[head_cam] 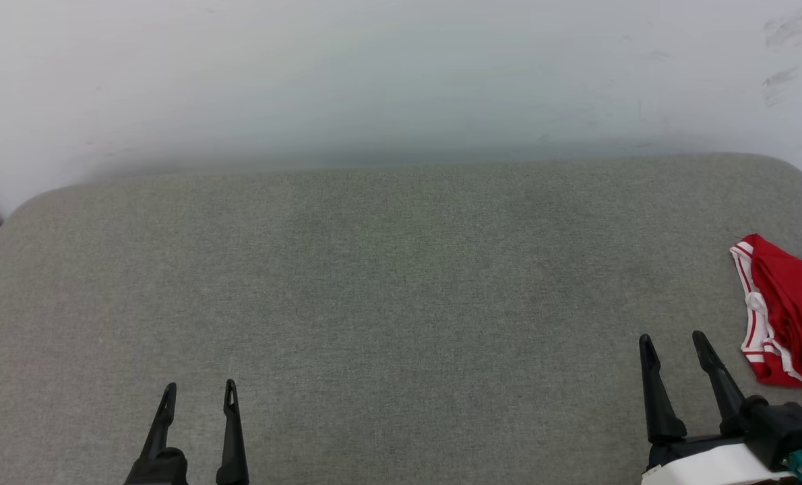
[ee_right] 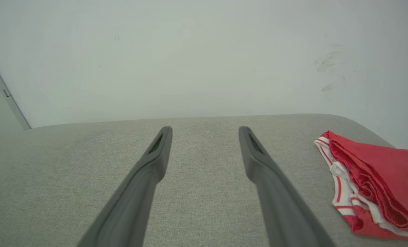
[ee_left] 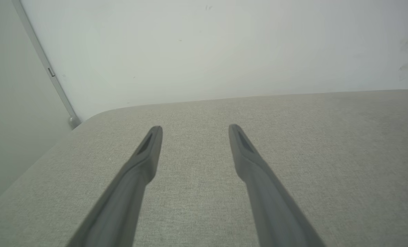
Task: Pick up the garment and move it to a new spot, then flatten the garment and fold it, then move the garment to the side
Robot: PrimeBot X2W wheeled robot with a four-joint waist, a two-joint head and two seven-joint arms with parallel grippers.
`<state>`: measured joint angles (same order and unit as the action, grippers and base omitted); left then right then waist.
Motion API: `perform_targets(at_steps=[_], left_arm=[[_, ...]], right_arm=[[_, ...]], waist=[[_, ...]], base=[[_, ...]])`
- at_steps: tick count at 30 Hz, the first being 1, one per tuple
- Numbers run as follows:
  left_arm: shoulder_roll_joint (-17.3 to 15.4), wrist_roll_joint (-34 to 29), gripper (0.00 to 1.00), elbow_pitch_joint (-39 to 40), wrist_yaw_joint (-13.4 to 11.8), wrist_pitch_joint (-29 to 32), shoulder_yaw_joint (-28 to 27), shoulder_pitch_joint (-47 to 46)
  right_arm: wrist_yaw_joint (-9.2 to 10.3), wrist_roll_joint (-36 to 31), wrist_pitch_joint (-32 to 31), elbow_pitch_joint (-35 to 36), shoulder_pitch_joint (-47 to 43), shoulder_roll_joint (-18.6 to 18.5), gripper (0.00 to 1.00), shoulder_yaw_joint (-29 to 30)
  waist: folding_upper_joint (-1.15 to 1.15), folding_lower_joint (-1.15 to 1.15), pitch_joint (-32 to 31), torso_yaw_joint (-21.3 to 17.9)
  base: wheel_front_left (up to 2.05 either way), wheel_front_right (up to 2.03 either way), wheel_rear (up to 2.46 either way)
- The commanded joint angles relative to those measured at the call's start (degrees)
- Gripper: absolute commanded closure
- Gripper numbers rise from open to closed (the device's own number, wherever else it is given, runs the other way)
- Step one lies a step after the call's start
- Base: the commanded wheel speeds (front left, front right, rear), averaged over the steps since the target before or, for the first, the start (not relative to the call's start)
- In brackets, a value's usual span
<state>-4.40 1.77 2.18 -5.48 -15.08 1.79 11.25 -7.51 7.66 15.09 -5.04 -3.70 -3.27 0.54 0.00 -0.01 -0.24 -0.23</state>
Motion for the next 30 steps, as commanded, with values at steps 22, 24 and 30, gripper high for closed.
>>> perform_targets(at_steps=[22,24,30], left_arm=[[-0.53,20.63,1.0,-4.77,3.0,3.49,-0.41,-3.4],[-0.6,22.87,1.0,-5.18,3.32,3.91,-0.48,-3.86],[-0.76,29.24,1.0,-6.3,4.2,5.1,-0.71,-5.16]], right_arm=[[0.0,18.64,-3.84,-3.09,1.63,-0.56,1.0,0.21],[0.01,20.71,-4.28,-3.26,1.9,-0.63,1.0,0.27],[0.01,26.62,-5.56,-3.74,2.66,-0.78,1.0,0.47]], waist=[[0.0,0.01,0.08,0.03],[0.0,0.01,0.09,0.03],[0.0,0.01,0.1,0.04]], base=[[0.0,0.0,0.0],[0.0,0.0,0.0],[0.0,0.0,0.0]])
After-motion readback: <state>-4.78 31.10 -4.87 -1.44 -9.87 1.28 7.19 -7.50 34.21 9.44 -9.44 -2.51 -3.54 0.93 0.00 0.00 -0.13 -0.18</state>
